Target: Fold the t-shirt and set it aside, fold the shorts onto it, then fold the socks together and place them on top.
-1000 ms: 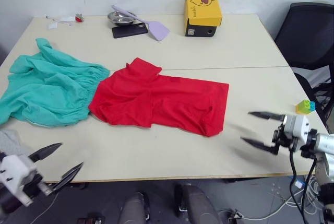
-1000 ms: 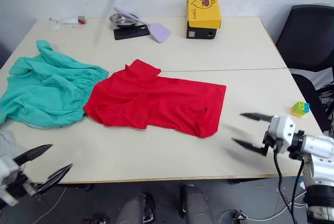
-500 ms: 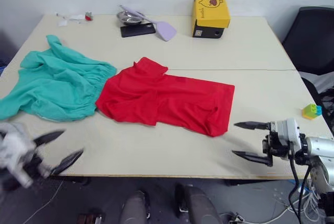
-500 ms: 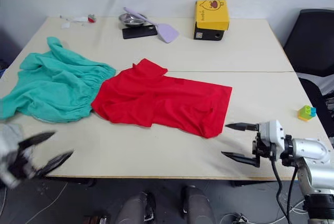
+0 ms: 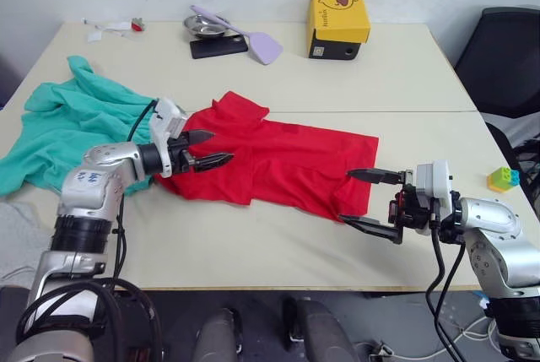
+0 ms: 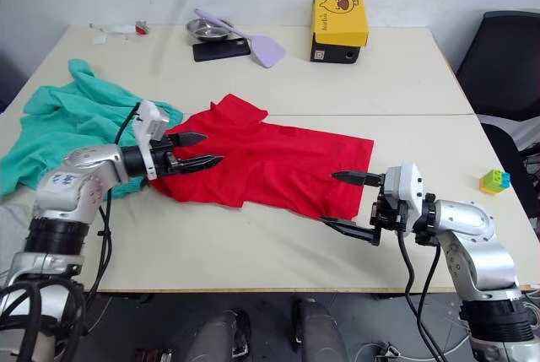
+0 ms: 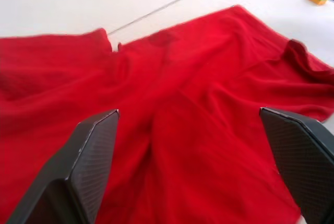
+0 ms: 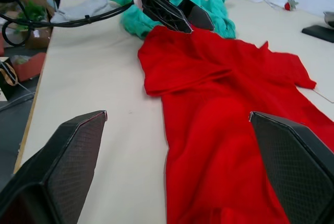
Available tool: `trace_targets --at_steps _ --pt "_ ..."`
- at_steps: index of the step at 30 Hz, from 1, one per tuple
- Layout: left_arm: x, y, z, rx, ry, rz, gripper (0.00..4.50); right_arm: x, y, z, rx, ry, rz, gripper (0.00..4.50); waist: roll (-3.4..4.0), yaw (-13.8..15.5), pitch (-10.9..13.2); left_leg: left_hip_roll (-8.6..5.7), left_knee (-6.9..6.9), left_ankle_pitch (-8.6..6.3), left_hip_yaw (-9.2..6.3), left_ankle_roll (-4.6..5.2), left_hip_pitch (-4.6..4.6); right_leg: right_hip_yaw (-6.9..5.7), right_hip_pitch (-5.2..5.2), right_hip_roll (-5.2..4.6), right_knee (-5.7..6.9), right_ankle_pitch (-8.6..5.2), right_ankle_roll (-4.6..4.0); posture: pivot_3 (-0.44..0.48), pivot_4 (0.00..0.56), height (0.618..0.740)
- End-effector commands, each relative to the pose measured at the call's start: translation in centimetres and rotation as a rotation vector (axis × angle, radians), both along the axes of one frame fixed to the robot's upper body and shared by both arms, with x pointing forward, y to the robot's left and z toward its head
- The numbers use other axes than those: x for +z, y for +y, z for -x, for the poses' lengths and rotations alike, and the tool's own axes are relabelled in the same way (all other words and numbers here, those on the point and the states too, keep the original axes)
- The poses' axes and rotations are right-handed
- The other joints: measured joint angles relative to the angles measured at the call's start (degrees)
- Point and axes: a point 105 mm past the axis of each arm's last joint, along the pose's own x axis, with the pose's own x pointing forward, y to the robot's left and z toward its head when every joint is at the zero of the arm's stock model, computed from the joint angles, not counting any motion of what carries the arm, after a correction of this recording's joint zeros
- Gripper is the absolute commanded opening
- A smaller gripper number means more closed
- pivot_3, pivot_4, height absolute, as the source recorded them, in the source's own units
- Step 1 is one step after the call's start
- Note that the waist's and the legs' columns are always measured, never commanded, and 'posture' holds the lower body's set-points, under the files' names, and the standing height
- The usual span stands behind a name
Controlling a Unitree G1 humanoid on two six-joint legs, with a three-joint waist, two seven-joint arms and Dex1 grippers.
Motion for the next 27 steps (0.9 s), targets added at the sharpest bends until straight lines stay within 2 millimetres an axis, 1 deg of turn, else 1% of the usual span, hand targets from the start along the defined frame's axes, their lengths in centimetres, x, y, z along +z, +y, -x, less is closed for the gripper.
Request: trace_targets --at_steps 1,3,6,11,17,21,24,27 --pt "-0.4 -1.2 -1.0 -0.053 0.009 -0.012 4.50 0.6 0.7 0.5 0.005 -0.044 -0.008 4.46 -0.01 0.1 0.0 0.00 0.06 0.00 0.00 -0.01 -0.02 0.00 -0.01 0.00 0.05 -0.01 0.01 0.000 0.150 0.740" --pt "-1.2 -1.8 -1.4 -0.080 0.044 -0.027 4.50 0.6 0.7 0.8 -0.010 -0.045 -0.011 4.46 -0.03 0.0 0.0 0.00 0.18 0.01 -0.01 -0.01 -0.03 0.00 -0.01 0.00 0.14 -0.01 0.01 0.000 0.150 0.740" --pt "-1.5 -2.4 -1.4 -0.126 0.071 -0.024 4.50 0.5 0.6 1.1 -0.031 -0.043 -0.016 4.46 -0.06 0.0 0.0 0.02 0.52 -0.05 -0.04 0.01 -0.07 0.01 -0.01 -0.02 0.38 -0.02 0.04 0.000 0.150 0.740" --pt "-2.1 -2.5 -2.0 -0.100 0.080 -0.046 4.50 0.2 0.5 1.8 -0.046 -0.037 -0.020 4.46 -0.07 0.0 0.0 0.01 0.62 -0.07 -0.11 0.06 -0.07 0.00 -0.01 -0.08 0.56 -0.02 0.04 0.000 0.150 0.740" --pt "-2.3 -3.3 -3.0 -0.066 0.110 -0.026 4.50 0.1 0.6 2.2 -0.056 -0.031 -0.030 4.46 -0.11 0.1 0.1 0.00 0.63 -0.08 -0.12 0.08 -0.09 -0.02 -0.01 -0.08 0.55 -0.03 0.05 0.000 0.150 0.740" --pt "-2.5 -4.1 -2.8 -0.109 0.131 -0.019 4.50 0.0 0.6 2.2 -0.058 -0.027 -0.029 4.46 -0.11 0.0 0.1 -0.01 0.65 -0.08 -0.14 0.08 -0.11 -0.03 -0.01 -0.08 0.55 -0.03 0.05 0.000 0.150 0.740" --pt "-2.3 -4.6 -2.8 -0.132 0.133 0.002 4.50 -0.2 0.6 2.0 -0.063 -0.022 -0.015 4.46 -0.11 0.1 0.1 -0.01 0.65 -0.08 -0.14 0.08 -0.11 -0.05 -0.01 -0.08 0.56 -0.03 0.05 0.000 0.150 0.740" --pt "-1.9 -4.5 -2.9 -0.131 0.125 0.016 3.89 -0.7 0.5 1.9 -0.072 -0.011 0.019 4.50 -0.12 0.0 0.1 -0.01 0.66 -0.08 -0.14 0.08 -0.11 -0.04 -0.01 -0.08 0.56 -0.03 0.06 0.000 0.150 0.740"
